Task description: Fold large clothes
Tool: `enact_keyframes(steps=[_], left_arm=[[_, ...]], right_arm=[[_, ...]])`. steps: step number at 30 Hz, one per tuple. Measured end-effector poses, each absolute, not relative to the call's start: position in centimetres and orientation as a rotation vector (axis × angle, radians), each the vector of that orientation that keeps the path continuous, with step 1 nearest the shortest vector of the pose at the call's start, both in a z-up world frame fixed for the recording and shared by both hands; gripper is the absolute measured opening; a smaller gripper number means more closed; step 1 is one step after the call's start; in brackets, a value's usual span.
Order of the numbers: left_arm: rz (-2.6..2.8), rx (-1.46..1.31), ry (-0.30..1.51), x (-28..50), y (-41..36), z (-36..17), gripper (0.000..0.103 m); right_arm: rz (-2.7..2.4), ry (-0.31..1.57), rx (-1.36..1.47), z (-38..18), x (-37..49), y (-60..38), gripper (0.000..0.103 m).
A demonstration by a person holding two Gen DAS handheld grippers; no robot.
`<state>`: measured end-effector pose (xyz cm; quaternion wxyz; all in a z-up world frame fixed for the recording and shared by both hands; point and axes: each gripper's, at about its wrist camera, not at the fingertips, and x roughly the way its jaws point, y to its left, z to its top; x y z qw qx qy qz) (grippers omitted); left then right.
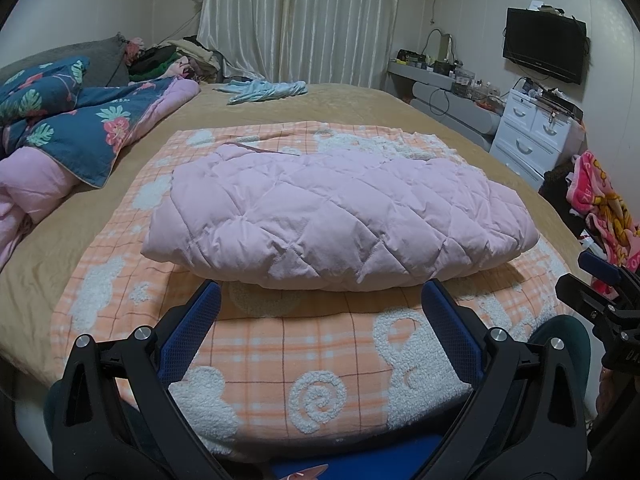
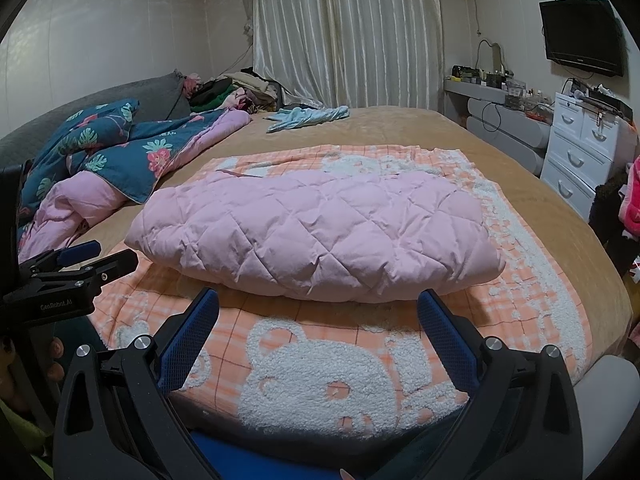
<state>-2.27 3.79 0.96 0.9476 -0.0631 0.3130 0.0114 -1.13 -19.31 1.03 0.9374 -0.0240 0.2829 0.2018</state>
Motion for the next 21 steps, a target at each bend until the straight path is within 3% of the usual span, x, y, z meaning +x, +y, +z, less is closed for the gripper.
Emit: enact_keyframes(steps=[21], left_arm=[[0.021, -0.145, 0.630, -2.28, 3.83, 1.41, 0.094]], right_arm=[[0.399, 0.572, -0.049, 1.13, -1.44, -19.38, 0.099]])
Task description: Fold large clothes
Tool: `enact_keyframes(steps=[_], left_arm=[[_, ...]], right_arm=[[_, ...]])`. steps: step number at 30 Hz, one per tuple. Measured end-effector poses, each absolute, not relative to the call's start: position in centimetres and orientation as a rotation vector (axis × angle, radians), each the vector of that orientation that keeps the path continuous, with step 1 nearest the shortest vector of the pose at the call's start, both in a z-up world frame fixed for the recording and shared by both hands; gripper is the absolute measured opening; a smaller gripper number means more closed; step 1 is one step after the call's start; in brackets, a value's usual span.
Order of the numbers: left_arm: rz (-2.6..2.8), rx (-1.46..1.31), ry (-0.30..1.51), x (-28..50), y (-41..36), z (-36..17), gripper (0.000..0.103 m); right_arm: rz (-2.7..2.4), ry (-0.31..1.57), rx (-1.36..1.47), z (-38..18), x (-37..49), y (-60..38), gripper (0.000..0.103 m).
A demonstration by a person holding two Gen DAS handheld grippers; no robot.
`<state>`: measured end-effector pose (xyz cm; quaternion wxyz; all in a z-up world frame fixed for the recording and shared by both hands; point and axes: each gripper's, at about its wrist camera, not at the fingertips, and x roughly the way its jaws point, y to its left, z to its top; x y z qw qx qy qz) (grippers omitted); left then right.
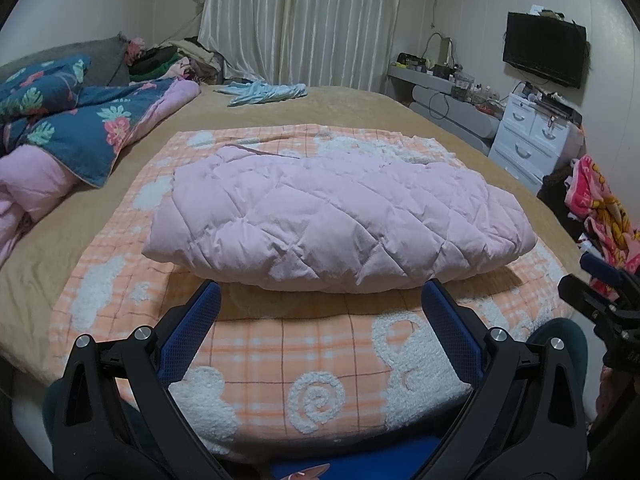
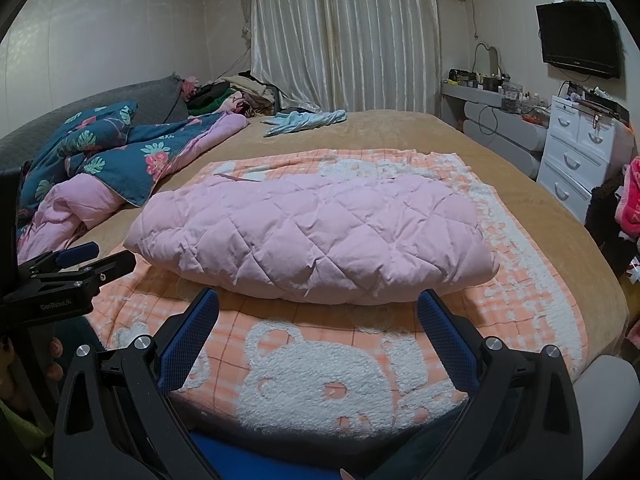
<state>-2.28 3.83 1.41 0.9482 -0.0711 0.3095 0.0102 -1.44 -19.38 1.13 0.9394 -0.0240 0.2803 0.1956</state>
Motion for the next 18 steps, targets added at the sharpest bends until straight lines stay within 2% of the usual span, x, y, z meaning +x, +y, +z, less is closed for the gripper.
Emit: enact_keyframes(steps=[18], left_arm=[[0.023, -0.264, 0.652, -0.7, 5.4, 0.4, 0.094]], right_arm=[[0.368, 0.558, 0.012, 1.4, -0.3, -21.9, 0.099]])
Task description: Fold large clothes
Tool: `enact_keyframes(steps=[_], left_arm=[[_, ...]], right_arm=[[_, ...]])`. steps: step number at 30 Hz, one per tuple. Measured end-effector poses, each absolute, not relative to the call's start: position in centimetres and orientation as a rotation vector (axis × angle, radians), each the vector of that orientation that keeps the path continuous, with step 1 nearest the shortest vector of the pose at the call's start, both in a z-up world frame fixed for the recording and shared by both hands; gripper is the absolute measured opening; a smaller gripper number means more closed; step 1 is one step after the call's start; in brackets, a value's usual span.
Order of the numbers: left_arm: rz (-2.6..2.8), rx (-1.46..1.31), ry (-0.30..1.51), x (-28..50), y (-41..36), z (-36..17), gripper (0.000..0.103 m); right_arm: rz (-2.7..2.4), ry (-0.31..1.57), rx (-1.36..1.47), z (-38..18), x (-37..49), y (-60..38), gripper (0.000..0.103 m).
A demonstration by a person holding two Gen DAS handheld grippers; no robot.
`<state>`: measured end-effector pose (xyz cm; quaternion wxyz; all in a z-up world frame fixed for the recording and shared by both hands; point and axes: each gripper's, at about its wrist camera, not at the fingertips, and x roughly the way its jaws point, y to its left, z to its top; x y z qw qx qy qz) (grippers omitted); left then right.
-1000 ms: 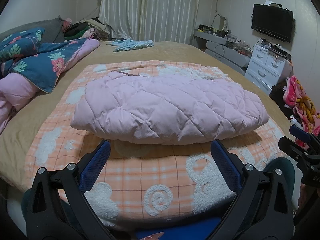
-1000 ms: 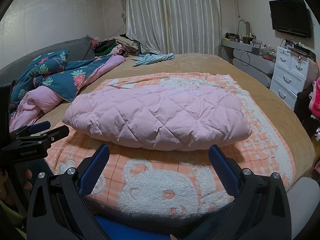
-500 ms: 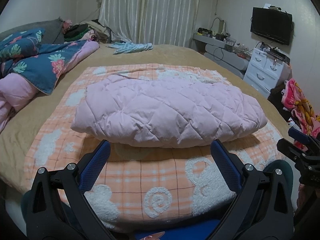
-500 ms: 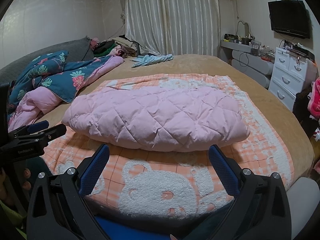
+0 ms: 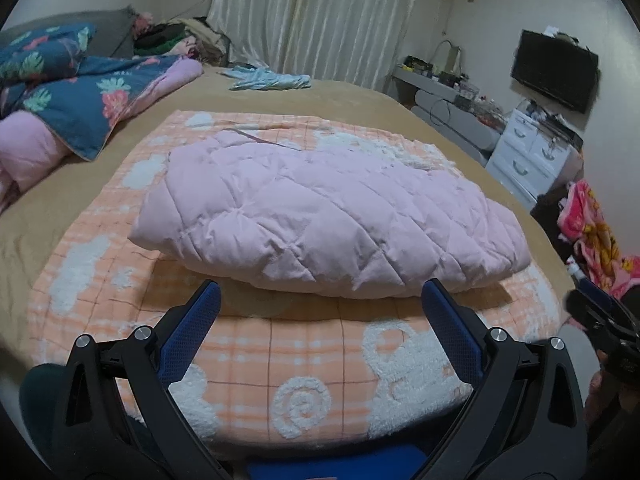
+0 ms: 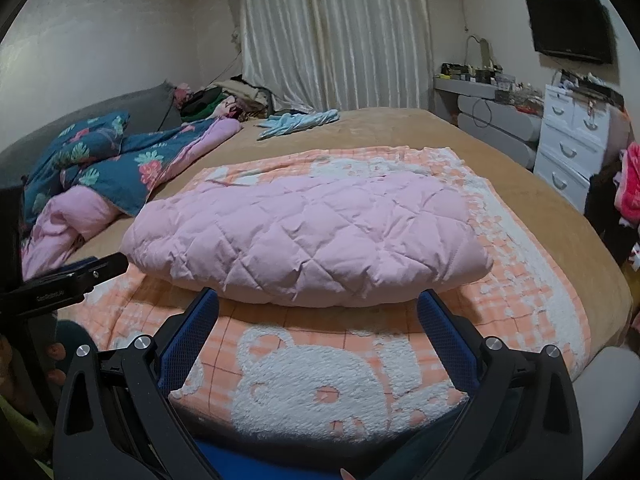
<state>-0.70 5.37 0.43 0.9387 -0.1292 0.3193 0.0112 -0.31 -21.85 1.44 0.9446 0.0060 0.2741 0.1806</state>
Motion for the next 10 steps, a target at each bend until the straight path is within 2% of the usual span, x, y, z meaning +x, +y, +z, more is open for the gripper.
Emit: enact_keyframes(steps=[10], left_arm=[[0.269, -0.347, 0.696, 3.8, 14.5, -0.9, 0.094]], right_arm=[[0.023, 0.552, 0.129, 0.7, 2.3, -34.5, 0.099]])
